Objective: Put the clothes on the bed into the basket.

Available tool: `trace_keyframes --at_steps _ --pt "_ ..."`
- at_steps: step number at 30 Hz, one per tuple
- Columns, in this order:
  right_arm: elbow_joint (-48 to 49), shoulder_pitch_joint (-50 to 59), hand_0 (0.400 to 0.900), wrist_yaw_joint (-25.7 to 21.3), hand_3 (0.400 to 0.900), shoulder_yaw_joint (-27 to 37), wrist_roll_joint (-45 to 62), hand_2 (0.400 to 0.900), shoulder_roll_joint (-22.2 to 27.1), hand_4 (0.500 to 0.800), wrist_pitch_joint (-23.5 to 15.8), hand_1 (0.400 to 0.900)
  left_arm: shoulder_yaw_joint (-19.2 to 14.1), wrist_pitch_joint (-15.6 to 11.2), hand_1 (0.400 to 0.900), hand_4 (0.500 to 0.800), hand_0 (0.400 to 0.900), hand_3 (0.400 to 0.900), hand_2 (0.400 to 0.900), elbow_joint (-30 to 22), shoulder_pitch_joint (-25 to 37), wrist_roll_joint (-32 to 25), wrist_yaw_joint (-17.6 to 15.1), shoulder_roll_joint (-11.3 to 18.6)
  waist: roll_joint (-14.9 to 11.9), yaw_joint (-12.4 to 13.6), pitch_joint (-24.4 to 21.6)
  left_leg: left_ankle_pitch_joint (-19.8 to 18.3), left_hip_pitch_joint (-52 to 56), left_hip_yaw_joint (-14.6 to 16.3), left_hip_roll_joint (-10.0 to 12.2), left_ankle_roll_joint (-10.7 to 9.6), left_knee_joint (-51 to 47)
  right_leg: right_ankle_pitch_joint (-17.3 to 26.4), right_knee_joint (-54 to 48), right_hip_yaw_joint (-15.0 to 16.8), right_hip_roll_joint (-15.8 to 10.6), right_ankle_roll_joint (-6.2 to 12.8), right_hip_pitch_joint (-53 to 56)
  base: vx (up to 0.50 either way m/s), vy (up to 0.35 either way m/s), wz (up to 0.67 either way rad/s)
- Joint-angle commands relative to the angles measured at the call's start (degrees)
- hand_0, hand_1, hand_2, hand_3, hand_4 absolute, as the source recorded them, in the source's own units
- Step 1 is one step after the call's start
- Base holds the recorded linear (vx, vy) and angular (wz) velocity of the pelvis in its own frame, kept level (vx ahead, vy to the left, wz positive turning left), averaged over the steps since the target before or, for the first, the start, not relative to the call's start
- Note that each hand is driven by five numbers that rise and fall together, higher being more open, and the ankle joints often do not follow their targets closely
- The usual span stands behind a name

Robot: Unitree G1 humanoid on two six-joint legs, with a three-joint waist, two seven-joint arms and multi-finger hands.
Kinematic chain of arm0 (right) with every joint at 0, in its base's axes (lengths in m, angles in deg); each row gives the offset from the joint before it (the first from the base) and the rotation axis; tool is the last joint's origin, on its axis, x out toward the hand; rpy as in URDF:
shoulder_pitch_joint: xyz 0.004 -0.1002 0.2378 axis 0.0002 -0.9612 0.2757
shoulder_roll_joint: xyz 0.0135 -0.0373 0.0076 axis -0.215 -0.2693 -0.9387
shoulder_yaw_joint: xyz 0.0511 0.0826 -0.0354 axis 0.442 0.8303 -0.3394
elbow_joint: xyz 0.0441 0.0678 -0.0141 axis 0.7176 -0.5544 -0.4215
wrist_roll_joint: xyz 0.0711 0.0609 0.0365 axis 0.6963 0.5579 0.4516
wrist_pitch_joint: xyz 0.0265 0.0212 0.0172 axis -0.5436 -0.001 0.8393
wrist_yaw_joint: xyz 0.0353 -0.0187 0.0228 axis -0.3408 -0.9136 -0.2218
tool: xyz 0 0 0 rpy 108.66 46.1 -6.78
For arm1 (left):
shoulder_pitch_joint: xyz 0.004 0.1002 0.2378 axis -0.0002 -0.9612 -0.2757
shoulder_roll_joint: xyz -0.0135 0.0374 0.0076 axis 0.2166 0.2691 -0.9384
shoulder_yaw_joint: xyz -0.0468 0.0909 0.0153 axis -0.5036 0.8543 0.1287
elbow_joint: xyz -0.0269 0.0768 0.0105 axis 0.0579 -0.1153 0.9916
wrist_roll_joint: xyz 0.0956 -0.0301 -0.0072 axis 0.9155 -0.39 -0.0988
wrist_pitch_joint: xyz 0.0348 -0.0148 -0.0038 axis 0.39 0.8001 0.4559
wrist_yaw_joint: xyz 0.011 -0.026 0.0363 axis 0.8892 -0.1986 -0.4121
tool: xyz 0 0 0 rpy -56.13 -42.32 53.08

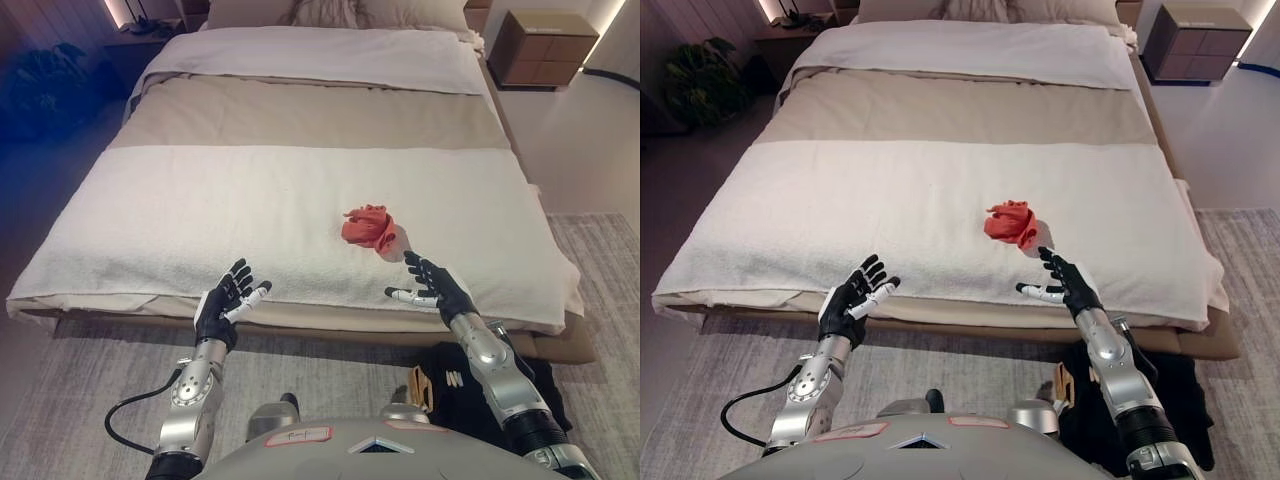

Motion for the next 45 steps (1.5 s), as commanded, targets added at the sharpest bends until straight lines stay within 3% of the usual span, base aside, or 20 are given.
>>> trace_keyframes --at_steps 1,12,22,28,32,33,36,38,40,42,44,45 --pt "6.62 3.68 0.900 -0.66 0.900 3.11 -0.33 0.900 0.26 0.800 -5.06 0.900 -1.39 -5.09 0.900 0.800 0.900 0.900 0.900 -4.75 3.48 0.45 0.19 2.22 -2.77 0.66 -2.07 -7.41 0.07 0.37 -1.33 0.40 2.76 -1.69 1.46 0.52 2.68 -4.36 -3.29 0.00 -0.010 0.06" --pt "6.50 3.96 0.900 -0.78 0.900 2.35 -0.60 0.900 0.04 0.800 -5.37 0.900 -0.26 -5.26 0.900 0.800 0.900 0.900 0.900 -4.29 3.95 0.21 0.63 2.22 -2.31 0.31 -1.59 -7.00 0.70 0.55 -1.29 0.21 2.00 -1.56 0.88 0.77 3.05 -4.42 -3.08 0.00 -0.020 -0.02" --pt "7.92 5.33 0.900 -3.55 0.900 3.47 -1.69 0.900 1.16 0.800 -6.80 0.900 -0.17 -6.24 0.900 0.800 0.900 0.900 0.900 -4.79 4.91 0.01 -1.27 2.19 -1.47 -0.03 0.73 -6.48 -2.07 0.27 1.37 -1.43 4.38 -2.31 1.41 2.22 5.45 -5.95 -5.41 0.01 -0.096 0.01" --pt "8.02 6.80 0.900 -4.81 0.900 3.51 -1.07 0.900 1.58 0.800 -7.45 0.900 -1.24 -6.41 0.900 0.800 0.900 0.900 0.900 -4.69 6.80 -1.67 -2.57 1.95 -2.41 0.54 3.09 -8.26 -6.54 -0.48 5.05 -2.93 15.02 -3.86 2.47 2.54 7.90 -8.05 -5.57 0.00 -0.178 0.04" --pt "8.30 6.91 0.900 -5.70 0.900 3.73 -0.84 0.900 2.33 0.800 -7.67 0.900 -0.50 -6.27 0.900 0.800 0.900 0.900 0.900 -4.75 8.16 -2.90 -2.81 1.86 -2.70 1.28 6.35 -4.15 -15.02 -1.13 6.60 -2.42 34.80 -5.31 2.16 1.53 9.81 -10.37 -3.00 0.00 -0.142 0.05" --pt "8.54 6.66 0.900 -5.63 0.900 3.96 -0.87 0.900 2.62 0.800 -7.56 0.900 -0.47 -6.29 0.900 0.800 0.900 0.900 0.900 -4.98 8.19 -3.12 -2.79 1.91 -2.80 1.50 6.69 -3.58 -16.17 -1.47 6.21 -2.27 37.12 -5.74 2.00 1.34 10.09 -10.66 -2.26 0.04 -0.059 -0.02" --pt "8.47 6.83 0.900 -6.48 0.900 4.99 -0.98 0.900 2.76 0.800 -7.54 0.900 -0.16 -6.32 0.900 0.800 0.900 0.900 0.900 -4.68 9.26 -2.99 -3.47 2.01 -3.64 1.77 7.15 -4.77 -22.08 -2.97 0.84 -1.60 35.18 -6.28 1.56 0.92 9.33 -10.34 -1.62 0.05 0.001 0.02" --pt "7.71 7.19 0.900 -6.92 0.900 5.14 -1.09 0.900 2.68 0.800 -7.72 0.900 0.00 -6.51 0.900 0.800 0.900 0.900 0.900 -4.59 9.85 -3.06 -3.76 2.20 -4.21 2.10 7.11 -5.10 -23.91 -2.54 -1.04 -1.21 31.04 -6.18 1.39 1.01 9.23 -9.93 -1.68 0.11 0.039 -0.09" --pt "6.88 8.10 0.900 -7.56 0.900 4.71 -2.24 0.900 2.89 0.800 -7.82 0.900 0.34 -6.98 0.900 0.800 0.900 0.900 0.900 -4.37 10.38 -2.82 -4.24 2.22 -4.11 2.68 6.86 -1.71 -23.75 -2.89 -2.23 -1.10 20.81 -6.02 0.94 1.27 9.71 -9.43 -1.70 0.16 0.097 -0.25" --pt "5.61 9.56 0.900 -8.55 0.900 3.79 -4.11 0.900 3.31 0.800 -7.75 0.900 1.13 -7.44 0.900 0.800 0.900 0.900 0.900 -3.74 11.14 -2.55 -4.97 2.13 -3.25 3.48 6.73 4.15 -24.27 -4.87 -3.08 -2.12 9.99 -6.26 0.17 1.77 10.88 -8.81 -1.26 0.20 0.119 -0.35" --pt "5.07 11.52 0.900 -9.74 0.900 3.02 -5.45 0.900 3.62 0.800 -8.03 0.900 1.97 -7.77 0.900 0.800 0.900 0.900 0.900 -3.52 11.92 -2.60 -5.65 2.25 -2.47 4.17 6.65 7.82 -25.59 -6.23 -1.93 -4.24 1.82 -7.57 0.17 3.18 11.74 -7.84 -0.73 0.23 0.148 -0.40" --pt "5.04 11.56 0.900 -9.75 0.900 3.01 -5.45 0.900 3.62 0.800 -8.04 0.900 1.97 -7.79 0.900 0.800 0.900 0.900 0.900 -3.49 11.95 -2.60 -5.65 2.25 -2.47 4.27 6.63 8.02 -25.44 -6.14 -1.87 -4.26 1.46 -7.55 0.17 3.29 11.75 -7.86 -0.79 0.22 0.153 -0.35"
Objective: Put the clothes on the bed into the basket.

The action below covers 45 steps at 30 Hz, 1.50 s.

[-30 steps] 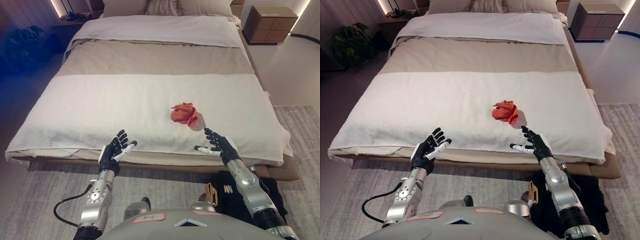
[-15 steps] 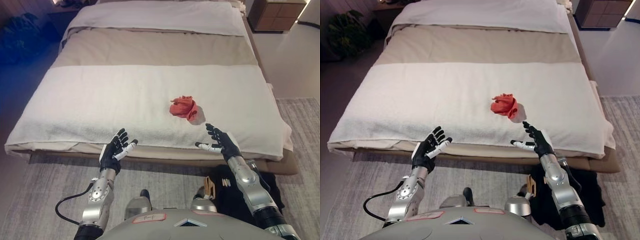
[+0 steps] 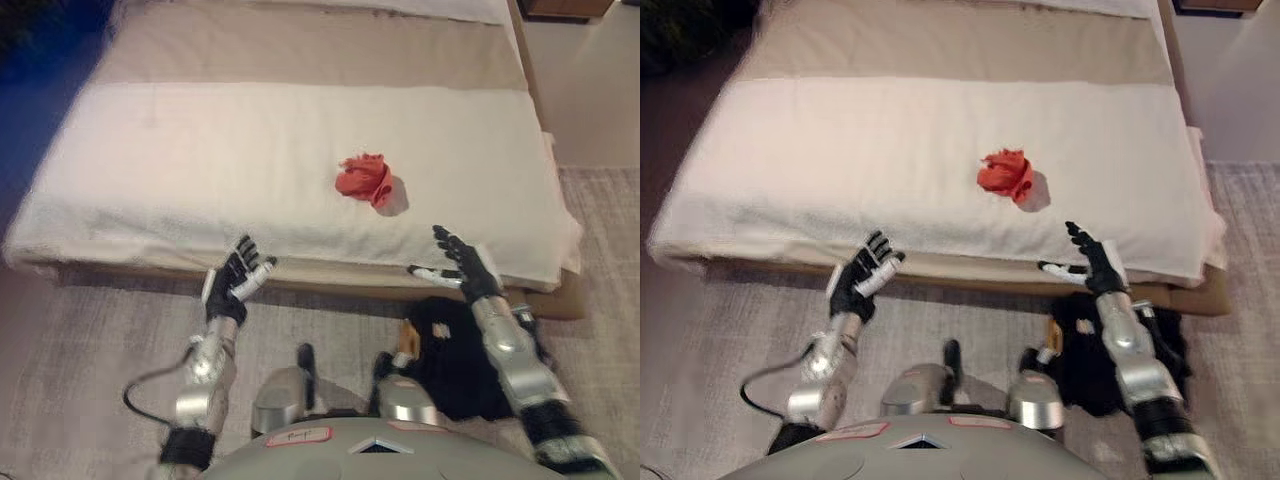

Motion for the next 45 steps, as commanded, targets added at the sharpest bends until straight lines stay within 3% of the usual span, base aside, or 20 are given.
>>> trace_keyframes --at_steps 1,4,8,11,13,15,18,19,24,26,27,31,32,36,37,38,41,42,43,45 --pt "4.52 8.87 0.900 -3.50 0.900 1.10 -1.33 0.900 1.09 0.800 -6.57 0.900 -0.32 -6.32 0.900 0.800 0.900 0.900 0.900 -5.59 3.05 -0.14 -0.78 2.19 -2.46 1.10 -1.18 11.91 -12.25 -3.50 -0.99 -0.93 -6.08 0.87 -22.85 1.72 5.69 0.12 17.55 0.19 0.133 -0.45" --pt "3.37 9.72 0.900 -3.49 0.900 0.58 -0.65 0.900 -0.17 0.800 -6.63 0.900 -0.04 -6.94 0.900 0.800 0.900 0.900 0.900 -5.68 3.69 -0.51 -1.24 3.44 -3.36 2.38 -2.51 11.31 -12.20 -2.23 -0.37 0.36 -2.86 -0.91 -22.85 3.09 4.52 1.13 19.95 0.31 0.226 -0.45" --pt "1.74 9.61 0.900 -3.49 0.900 0.09 1.11 0.900 -2.72 0.800 -6.18 0.900 0.44 -6.65 0.900 0.800 0.900 0.900 0.900 -6.44 5.26 -0.42 -1.76 6.17 -6.83 3.46 -4.06 6.31 -15.61 -0.16 -2.45 3.47 6.28 -2.13 -18.76 1.93 0.35 2.69 20.38 0.36 0.250 -0.07" --pt "0.91 9.73 0.900 -2.75 0.900 -1.05 1.26 0.900 -4.14 0.800 -5.74 0.900 0.38 -6.41 0.900 0.800 0.900 0.900 0.900 -6.79 5.29 -0.19 -1.78 7.77 -8.68 3.71 -5.77 3.17 -13.17 0.48 -4.40 6.60 5.10 1.55 -9.71 2.17 -2.64 4.43 16.80 0.37 0.326 -0.04" --pt "0.94 9.48 0.900 -2.20 0.900 -1.49 1.35 0.900 -5.00 0.800 -5.52 0.900 0.02 -5.95 0.900 0.800 0.900 0.900 0.900 -6.90 5.44 -0.11 -1.90 8.54 -9.66 3.42 -5.89 1.53 -10.61 0.04 -6.02 8.41 3.71 8.11 2.30 2.60 -4.65 6.06 11.80 0.31 0.364 0.06" --pt "0.08 10.29 0.900 -2.17 0.900 -2.52 1.05 0.900 -5.73 0.800 -5.13 0.900 0.06 -5.65 0.900 0.800 0.900 0.900 0.900 -7.20 5.74 0.19 -2.13 9.47 -9.48 2.84 -4.77 0.17 -6.59 -0.03 -7.09 10.14 1.73 14.54 13.19 0.57 -6.81 7.34 7.04 0.25 0.378 0.05" --pt "-0.59 11.02 0.900 -2.06 0.900 -3.82 -0.12 0.900 -6.54 0.800 -4.21 0.900 -0.33 -4.87 0.900 0.800 0.900 0.900 0.900 -7.13 5.54 0.25 -2.42 10.01 -9.20 3.21 -3.60 -2.12 0.30 0.30 -8.13 11.84 -1.46 16.54 21.36 -6.38 -11.86 8.59 5.27 0.36 0.324 -0.07" --pt "-0.35 11.05 0.900 -2.20 0.900 -3.92 -0.50 0.900 -6.68 0.800 -3.84 0.900 -0.58 -4.57 0.900 0.800 0.900 0.900 0.900 -7.39 5.05 -0.02 -2.35 10.12 -9.64 3.49 -3.45 -3.52 2.63 0.22 -8.33 11.92 -2.63 17.08 21.64 -7.73 -13.20 10.16 5.10 0.37 0.180 -0.06" --pt "-3.44 14.99 0.900 -6.28 0.900 -3.48 -7.21 0.900 -4.54 0.800 -2.07 0.900 1.07 -4.42 0.900 0.800 0.900 0.900 0.900 -8.14 4.03 -0.87 -1.46 10.51 -9.06 5.27 -1.34 -4.55 6.47 0.24 -6.46 10.80 -4.60 15.65 9.40 -13.20 -14.17 10.39 2.66 0.24 0.009 -0.02" --pt "-8.17 21.41 0.900 -10.03 0.900 -4.91 -14.43 0.900 -1.73 0.800 0.35 0.900 2.17 -4.87 0.900 0.800 0.900 0.900 0.900 -7.65 6.17 -0.57 -2.02 11.33 -9.00 6.58 -0.29 -3.86 5.17 0.03 -4.72 8.69 -4.44 15.99 -5.83 -12.76 -13.63 9.17 0.90 0.11 -0.189 0.13" --pt "-8.36 21.63 0.900 -10.10 0.900 -4.96 -14.44 0.900 -1.74 0.800 0.28 0.900 2.14 -4.90 0.900 0.800 0.900 0.900 0.900 -7.57 6.31 -0.57 -2.02 11.31 -8.83 6.58 -0.24 -3.88 5.14 0.03 -4.47 8.59 -4.41 16.36 -6.52 -12.92 -13.21 9.05 1.18 0.10 -0.201 0.20" --pt "-9.75 24.47 0.900 -10.44 0.900 -4.58 -21.23 0.900 2.55 0.800 4.17 0.900 1.37 -4.58 0.900 0.800 0.900 0.900 0.900 -6.29 9.62 -0.12 -2.89 12.23 -9.53 5.27 0.13 -4.22 6.07 -3.94 -2.24 5.76 -7.00 23.98 -19.55 -0.99 -11.82 11.14 -2.30 0.25 -0.219 0.71" --pt "-9.77 24.53 0.900 -10.42 0.900 -4.59 -21.26 0.900 2.55 0.800 4.19 0.900 1.35 -4.59 0.900 0.800 0.900 0.900 0.900 -6.27 9.66 -0.12 -2.88 12.21 -9.49 5.16 0.06 -4.21 5.95 -4.03 -2.22 5.75 -7.00 24.11 -19.73 -1.10 -11.78 11.16 -2.28 0.27 -0.230 0.80" --pt "-12.73 26.38 0.900 -11.08 0.900 -4.21 -21.66 0.900 4.34 0.800 5.34 0.900 1.82 -4.76 0.900 0.800 0.900 0.900 0.900 -5.00 10.33 -1.07 -2.32 11.00 -10.09 4.97 0.01 -4.88 5.01 -6.97 -1.64 4.56 -7.55 22.60 -21.38 -4.96 -11.41 11.09 -1.13 0.24 -0.244 0.64" --pt "-13.92 26.18 0.900 -12.05 0.900 -4.22 -20.77 0.900 4.65 0.800 4.77 0.900 2.31 -4.87 0.900 0.800 0.900 0.900 0.900 -4.64 10.56 -1.75 -2.95 10.61 -9.57 4.37 0.41 -4.59 4.37 -7.97 -0.62 4.26 -7.55 21.19 -19.02 -3.45 -10.06 10.40 -2.35 0.16 -0.279 0.59" --pt "-13.27 27.39 0.900 -11.71 0.900 -4.25 -20.46 0.900 5.26 0.800 5.68 0.900 2.79 -4.35 0.900 0.800 0.900 0.900 0.900 -5.44 11.35 -2.86 -2.97 10.42 -8.84 4.48 1.70 -4.15 2.93 -8.74 1.22 3.43 -7.11 16.42 -16.89 -5.56 -8.81 8.89 -4.15 0.16 -0.280 0.59" --pt "-15.03 28.54 0.900 -13.33 0.900 -3.76 -19.67 0.900 6.34 0.800 5.91 0.900 4.83 -4.49 0.900 0.800 0.900 0.900 0.900 -5.35 13.31 -3.14 -3.08 9.93 -8.26 3.85 2.53 -3.47 0.25 -10.25 2.26 2.44 -6.83 14.50 -15.81 -8.33 -7.97 7.94 -4.76 0.14 -0.295 0.95" --pt "-15.35 28.96 0.900 -13.85 0.900 -3.09 -18.61 0.900 6.72 0.800 6.06 0.900 6.15 -4.20 0.900 0.800 0.900 0.900 0.900 -5.83 14.95 -3.14 -3.16 9.76 -7.84 3.34 3.28 -2.80 -1.60 -8.98 2.78 2.24 -6.71 13.83 -15.46 -10.24 -8.19 7.79 -5.11 0.02 -0.156 1.17" --pt "-14.78 29.75 0.900 -14.84 0.900 -2.35 -18.16 0.900 7.44 0.800 6.67 0.900 7.33 -3.93 0.900 0.800 0.900 0.900 0.900 -6.23 17.47 -3.06 -3.54 9.19 -7.04 2.41 4.47 -1.32 -3.83 -4.86 3.43 1.70 -6.81 13.43 -14.81 -12.92 -8.45 7.71 -5.80 0.03 -0.160 1.11" --pt "-14.69 31.37 0.900 -15.17 0.900 -2.31 -17.92 0.900 7.62 0.800 6.85 0.900 7.52 -4.49 0.900 0.800 0.900 0.900 0.900 -6.63 18.54 -2.97 -3.78 9.01 -6.17 2.25 4.84 -1.19 -4.52 -4.00 3.73 1.13 -7.31 13.31 -14.82 -13.38 -7.93 8.33 -6.47 0.04 -0.059 0.19"
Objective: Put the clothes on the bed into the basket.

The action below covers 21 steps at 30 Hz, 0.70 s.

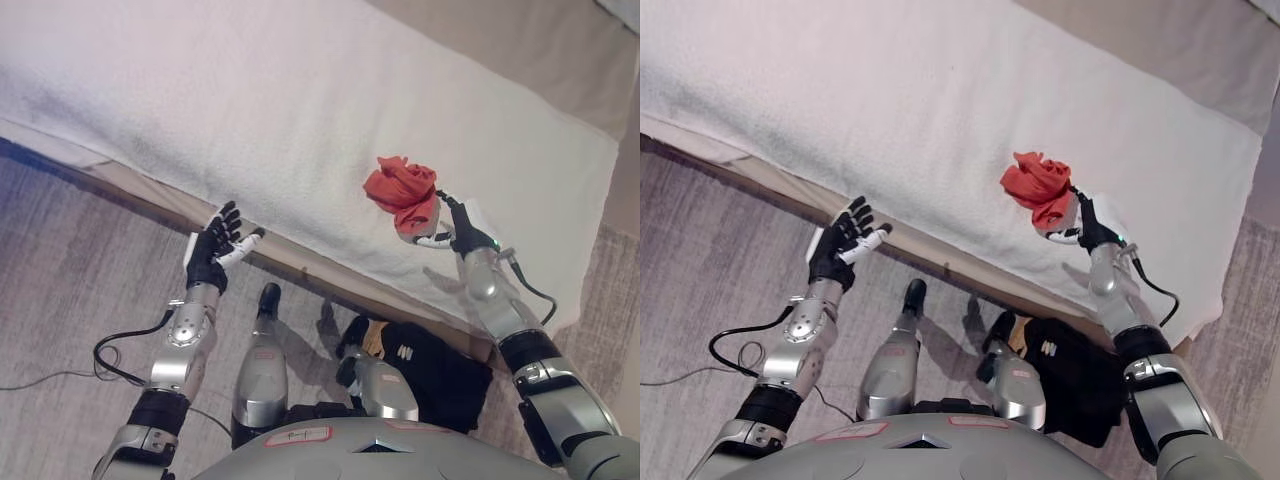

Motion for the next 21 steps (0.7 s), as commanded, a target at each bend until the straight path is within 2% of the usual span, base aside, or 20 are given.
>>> trace_keyframes --at_steps 1,5,14,19,20,21 --pt "2.60 9.10 0.900 -4.79 0.900 2.32 1.31 0.900 4.92 0.800 -0.50 0.900 -1.68 -5.13 0.900 0.800 0.900 0.900 0.900 -7.42 8.50 -0.63 0.03 -0.32 -0.22 1.30 0.85 -7.93 7.22 7.59 2.22 -2.35 -0.29 2.18 7.27 0.87 -5.60 3.66 -5.56 0.00 -0.017 -0.18" --pt "-1.23 14.39 0.900 -6.71 0.900 1.51 3.23 0.900 5.19 0.800 -0.68 0.900 -1.55 -5.62 0.900 0.800 0.900 0.900 0.900 -6.95 10.33 -1.10 -1.00 -0.87 0.49 1.72 2.34 -7.28 4.52 8.57 1.92 -2.36 -0.30 2.95 7.16 1.52 -5.62 3.71 -8.89 -0.03 0.000 -0.10" --pt "-11.74 25.98 0.900 -9.96 0.900 0.64 8.98 0.900 8.15 0.800 -0.51 0.900 -0.59 -6.44 0.900 0.800 0.900 0.900 0.900 -6.99 13.29 -1.79 -2.35 -0.50 1.88 2.17 6.41 -7.57 -1.03 7.04 0.87 -1.92 1.81 3.28 9.74 2.19 -7.02 3.31 -14.42 -0.02 0.016 0.02" --pt "-16.30 32.91 0.900 -9.64 0.900 -1.87 11.72 0.900 9.35 0.800 -0.55 0.900 -0.05 -6.63 0.900 0.800 0.900 0.900 0.900 -7.42 14.22 -2.60 -2.78 0.21 2.51 2.60 7.89 -7.06 -2.50 6.15 0.44 -1.82 1.52 3.42 10.15 1.87 -7.43 3.35 -15.82 0.01 0.015 0.08" --pt "-17.41 34.47 0.900 -9.35 0.900 -2.56 12.38 0.900 9.33 0.800 -0.41 0.900 0.05 -6.55 0.900 0.800 0.900 0.900 0.900 -7.22 14.29 -2.68 -2.86 0.35 2.87 2.88 7.91 -7.90 -2.03 5.83 0.87 -2.08 1.26 2.67 10.43 2.42 -6.98 4.14 -15.60 0.00 0.015 0.05" --pt "-18.75 36.39 0.900 -8.80 0.900 -3.89 12.96 0.900 9.40 0.800 -0.60 0.900 0.12 -6.56 0.900 0.800 0.900 0.900 0.900 -7.10 14.55 -2.93 -2.90 0.33 2.70 2.90 8.52 -6.91 -2.69 5.99 0.34 -1.83 1.30 3.58 10.04 1.70 -7.41 3.40 -16.00 0.08 -0.007 0.00"
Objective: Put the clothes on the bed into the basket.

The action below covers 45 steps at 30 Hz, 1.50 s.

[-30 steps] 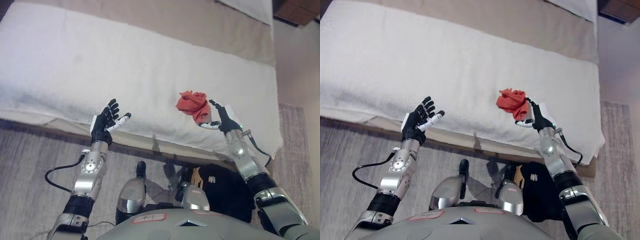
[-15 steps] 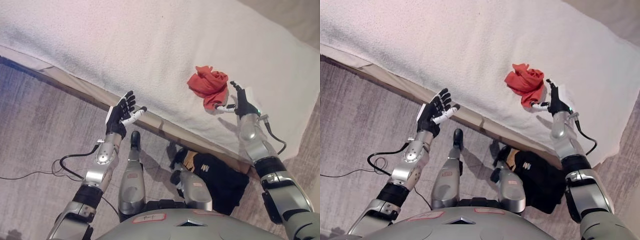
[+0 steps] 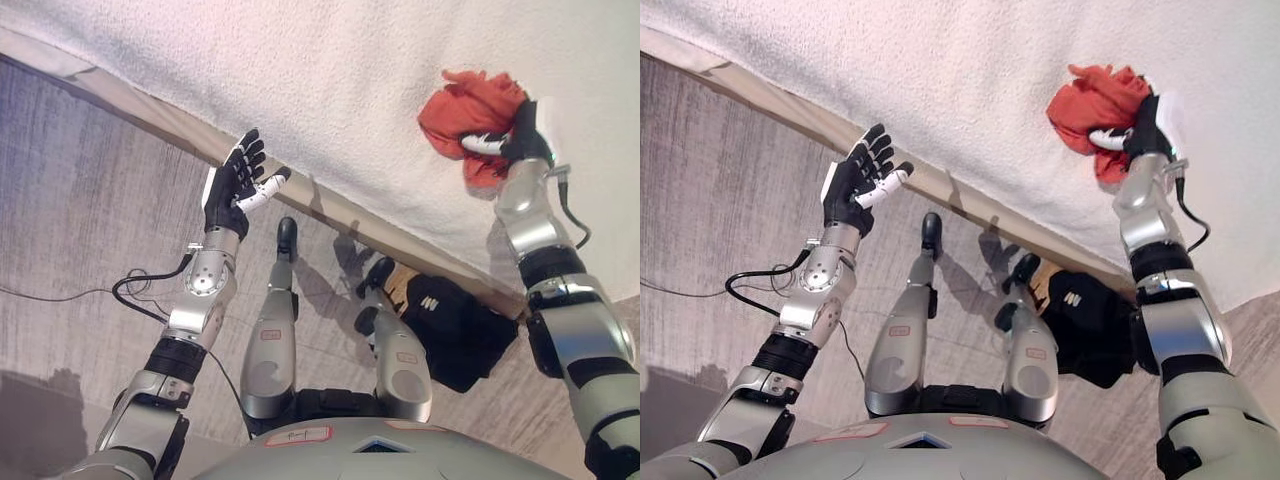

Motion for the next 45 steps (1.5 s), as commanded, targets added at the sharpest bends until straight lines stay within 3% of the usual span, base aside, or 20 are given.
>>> trace_keyframes --at_steps 1,4,6,15,29,35,45 --pt "-2.53 9.90 0.900 -2.10 0.900 -5.21 2.50 0.900 6.41 0.800 -1.47 0.900 0.35 -5.38 0.900 0.800 0.900 0.900 0.900 -6.12 2.43 -1.98 -0.47 0.82 -0.09 1.58 -0.43 -10.91 6.93 2.56 2.77 -0.51 1.06 3.12 5.83 2.36 -3.41 3.92 -5.05 0.01 0.003 0.04" --pt "-5.67 13.23 0.900 -0.75 0.900 -7.54 4.44 0.900 5.80 0.800 -1.84 0.900 0.55 -5.19 0.900 0.800 0.900 0.900 0.900 -5.75 2.92 -2.33 -0.55 1.11 -0.30 1.90 0.02 -10.81 6.61 2.38 2.57 -0.46 0.93 3.17 5.57 2.35 -3.28 3.87 -5.14 0.04 -0.007 0.03" --pt "-7.56 16.04 0.400 0.39 0.400 -8.95 6.16 0.400 5.16 0.500 -2.02 0.400 0.78 -4.94 0.900 0.800 0.900 0.900 0.900 -5.66 2.98 -2.51 -0.27 1.47 -0.38 2.05 0.25 -10.89 6.30 2.10 2.51 -0.41 1.26 3.06 5.59 2.29 -3.23 3.77 -5.16 0.02 -0.007 0.05" --pt "0.02 12.10 0.400 0.12 0.400 -7.13 7.48 0.400 3.18 0.500 -3.11 0.400 -0.46 -4.76 0.900 0.800 0.900 0.900 0.900 -5.42 2.78 -2.36 -1.60 1.15 -1.44 0.85 0.32 -10.60 6.54 1.43 1.80 0.39 2.14 3.04 6.17 2.28 -3.57 2.81 -4.62 -0.01 0.007 0.03" --pt "16.43 -11.42 0.400 -3.48 0.400 7.94 3.48 0.400 0.55 0.500 -4.13 0.400 -2.85 -5.73 0.900 0.800 0.900 0.900 0.900 -3.82 -0.68 -0.58 -2.21 -1.37 0.69 -1.67 -4.43 -12.12 15.35 2.53 0.02 1.39 0.77 3.41 5.85 2.99 -5.87 4.05 2.77 0.00 0.032 -0.03" --pt "16.20 -21.29 0.400 -2.69 0.400 11.96 2.73 0.400 -0.29 0.500 -4.26 0.400 -4.13 -5.00 0.900 0.800 0.900 0.900 0.900 -3.20 -3.83 1.04 -0.94 -2.65 0.49 -4.10 -9.01 -13.78 20.09 5.10 -2.02 2.40 0.54 6.31 2.46 4.34 -7.56 5.45 7.51 -0.01 0.070 -0.21" --pt "15.70 -34.96 0.400 1.77 0.400 18.79 2.17 0.400 -0.98 0.500 -3.87 0.400 -8.21 -4.13 0.900 0.800 0.900 0.900 0.900 -1.48 -7.61 2.81 2.02 -2.89 0.11 -9.24 -14.53 -15.75 26.86 11.72 -3.45 3.51 -0.59 10.64 -1.20 8.75 -8.91 7.21 11.15 -0.03 0.055 -0.43"
